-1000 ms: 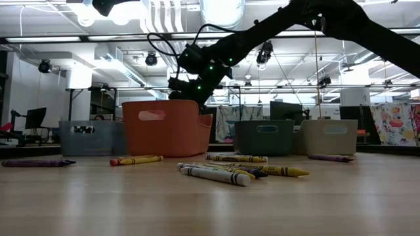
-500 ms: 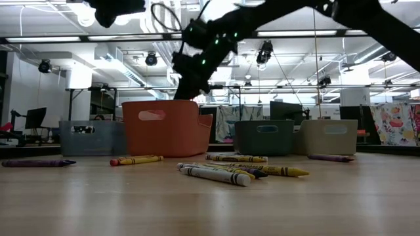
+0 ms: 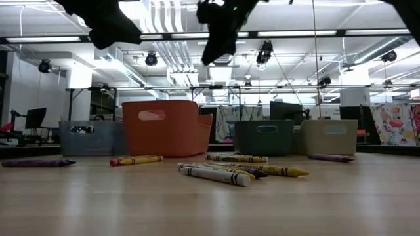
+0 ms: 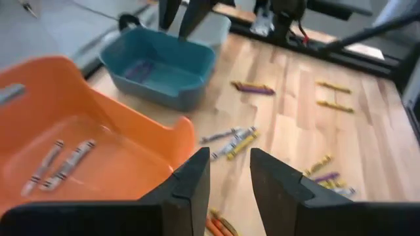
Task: Sort crayons
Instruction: Put the purple crayon into the blue bin
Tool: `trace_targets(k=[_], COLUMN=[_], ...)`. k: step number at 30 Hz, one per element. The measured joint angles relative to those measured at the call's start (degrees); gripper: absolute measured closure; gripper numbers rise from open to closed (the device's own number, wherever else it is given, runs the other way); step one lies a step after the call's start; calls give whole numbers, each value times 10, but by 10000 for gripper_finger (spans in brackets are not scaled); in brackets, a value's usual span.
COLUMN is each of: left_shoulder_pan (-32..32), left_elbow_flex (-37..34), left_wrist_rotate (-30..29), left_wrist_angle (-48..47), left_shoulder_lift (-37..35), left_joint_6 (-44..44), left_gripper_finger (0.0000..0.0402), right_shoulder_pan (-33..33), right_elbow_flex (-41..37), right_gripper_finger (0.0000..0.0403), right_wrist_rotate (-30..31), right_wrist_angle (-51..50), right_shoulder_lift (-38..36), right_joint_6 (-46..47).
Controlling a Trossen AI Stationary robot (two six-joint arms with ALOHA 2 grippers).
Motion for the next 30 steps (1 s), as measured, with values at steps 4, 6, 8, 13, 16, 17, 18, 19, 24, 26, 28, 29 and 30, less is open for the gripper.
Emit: trace_targets(k=[4,6,8,13,16,17,18,19,24,26,28,29,30], left_shoulder_pan=[-37,-58,-79,-135,-173,-186,-199,-211,-267,-281,-292,-297,-301], left_elbow_flex=[0,0,0,0,0,0,0,0,0,-2,-6,-8,-10], left_wrist_rotate=[0,0,0,1,1,1,1,1,0,0,0,0,0], left_wrist_angle=[-8,-19,-33,-86,-108,-113,-119,-125,-149,-157,-164,-166,-166], left_shoulder_lift=[22,32,42,74,100,110,121,132,188,209,228,237,246], left_joint_6=[-20,-29,-39,-69,-88,-93,-98,-103,-140,-161,-180,-187,-193], left_gripper_finger=[310,310,310,310,310,310,310,310,310,310,310,310,310], right_shoulder_pan=[20,29,40,70,87,92,98,103,125,135,143,147,152], right_elbow_flex=[-59,-89,-119,-184,-207,-212,-216,-219,-224,-226,-226,-226,-226], right_gripper_finger=[325,327,328,326,328,329,330,330,326,324,324,324,325], right_wrist_rotate=[0,0,4,4,4,4,4,4,5,5,5,5,5], right_wrist_angle=[0,3,11,47,55,56,56,56,58,57,55,54,53], right_shoulder_lift=[-55,-80,-103,-145,-156,-158,-158,-159,-155,-155,-155,-155,-155], right_joint_6=[25,39,49,73,84,85,85,86,97,101,108,116,119])
